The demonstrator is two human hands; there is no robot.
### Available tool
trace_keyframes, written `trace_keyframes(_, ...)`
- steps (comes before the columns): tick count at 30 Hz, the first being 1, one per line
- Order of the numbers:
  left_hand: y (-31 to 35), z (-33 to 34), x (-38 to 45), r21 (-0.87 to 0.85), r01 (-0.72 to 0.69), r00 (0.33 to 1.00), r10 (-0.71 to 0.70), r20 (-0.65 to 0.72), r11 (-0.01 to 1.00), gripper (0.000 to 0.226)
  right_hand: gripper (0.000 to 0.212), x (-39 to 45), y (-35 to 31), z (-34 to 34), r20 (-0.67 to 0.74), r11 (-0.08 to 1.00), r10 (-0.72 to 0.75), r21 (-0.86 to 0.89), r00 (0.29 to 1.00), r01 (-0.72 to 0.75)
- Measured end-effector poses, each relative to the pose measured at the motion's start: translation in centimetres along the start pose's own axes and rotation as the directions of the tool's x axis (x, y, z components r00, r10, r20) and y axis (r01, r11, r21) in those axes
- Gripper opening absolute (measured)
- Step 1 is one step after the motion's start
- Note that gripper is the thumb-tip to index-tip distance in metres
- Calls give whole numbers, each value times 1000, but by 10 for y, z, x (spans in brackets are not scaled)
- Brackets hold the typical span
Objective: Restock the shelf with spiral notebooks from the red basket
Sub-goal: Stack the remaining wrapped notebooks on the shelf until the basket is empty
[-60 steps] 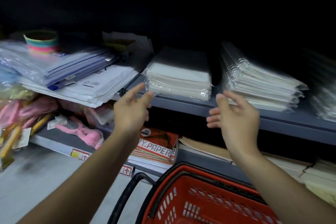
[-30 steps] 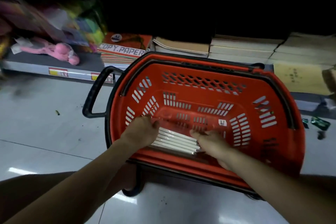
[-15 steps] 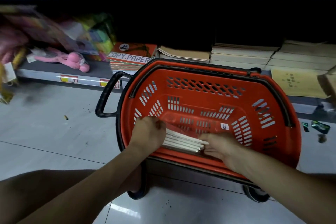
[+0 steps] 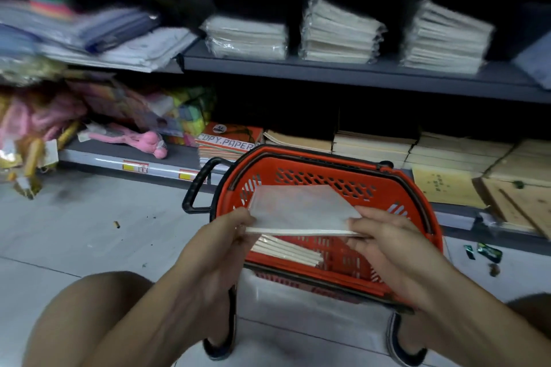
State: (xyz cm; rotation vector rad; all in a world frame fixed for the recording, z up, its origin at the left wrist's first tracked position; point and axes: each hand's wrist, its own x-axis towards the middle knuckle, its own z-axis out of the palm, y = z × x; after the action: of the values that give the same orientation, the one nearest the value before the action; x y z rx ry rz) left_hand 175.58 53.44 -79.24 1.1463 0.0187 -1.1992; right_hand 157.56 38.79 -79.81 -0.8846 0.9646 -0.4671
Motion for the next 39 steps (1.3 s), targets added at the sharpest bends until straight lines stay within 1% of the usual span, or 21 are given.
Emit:
trace_keyframes(1, 6, 1, -9, -13, -17, 998, 18, 63, 1000, 26, 30, -9, -9, 3, 51, 999, -33, 13, 998, 32)
trace_keyframes(3, 16, 4, -23, -2, -55, 984, 55, 171, 998, 35, 38, -24, -24, 8, 141, 995, -95, 42, 985, 90)
trace_keyframes(4, 20, 3, -29, 30, -87, 969, 78, 233, 996, 41, 41, -29, -30, 10, 171, 991, -127, 55, 977, 119)
trace_keyframes(6, 28, 1, -34, 72, -190, 942, 161, 294, 979, 48, 46, -36, -37, 16, 212, 977, -203, 109, 956, 183)
trace_keyframes(7, 31, 1, -35, 57, -230, 931, 202, 305, 972, 48, 49, -38, -40, 21, 233, 966, -240, 149, 942, 209)
trace_keyframes(10, 43, 5, -36, 37, -317, 911, 293, 290, 948, 48, 57, -34, -48, 30, 281, 944, -287, 244, 916, 220)
trace_keyframes(12, 51, 9, -35, 68, -387, 885, 349, 307, 920, 46, 58, -27, -54, 34, 297, 948, -269, 252, 916, 196)
trace_keyframes(14, 57, 9, -29, 72, -424, 872, 386, 300, 903, 46, 56, -19, -59, 37, 305, 953, -252, 242, 919, 181)
trace_keyframes(17, 63, 7, -22, 38, -426, 869, 397, 296, 904, 50, 58, -10, -63, 41, 304, 962, -241, 203, 921, 185)
trace_keyframes(20, 64, 0, -8, 11, -429, 870, 410, 272, 903, 52, 67, 1, -61, 48, 280, 959, -270, 164, 921, 231)
trace_keyframes(24, 72, -6, 13, 8, -423, 879, 408, 248, 906, 55, 72, 20, -58, 56, 248, 949, -306, 158, 919, 273)
trace_keyframes(27, 78, -10, 27, -32, -420, 882, 416, 222, 907, 55, 73, 33, -59, 62, 253, 945, -321, 154, 913, 290)
trace_keyframes(29, 82, -11, 34, -62, -421, 883, 425, 199, 905, 64, 72, 42, -62, 68, 256, 940, -333, 161, 908, 299)
trace_keyframes(31, 90, -12, 43, -52, -427, 888, 429, 164, 903, 61, 72, 53, -66, 74, 264, 935, -348, 170, 899, 312)
trace_keyframes(33, 102, -12, 56, -58, -433, 887, 437, 153, 900, 65, 70, 68, -74, 83, 266, 928, -366, 169, 892, 331)
trace_keyframes(34, 110, -12, 64, -65, -448, 876, 453, 167, 892, 65, 68, 76, -80, 89, 270, 925, -378, 164, 886, 344)
trace_keyframes(36, 132, -9, 83, -62, -486, 849, 488, 202, 872, 56, 64, 96, -97, 104, 285, 915, -403, 158, 870, 372)
trace_keyframes(39, 174, 0, 117, 48, -550, 810, 518, 273, 834, 50, 59, 128, -128, 128, 301, 907, -419, 178, 857, 381)
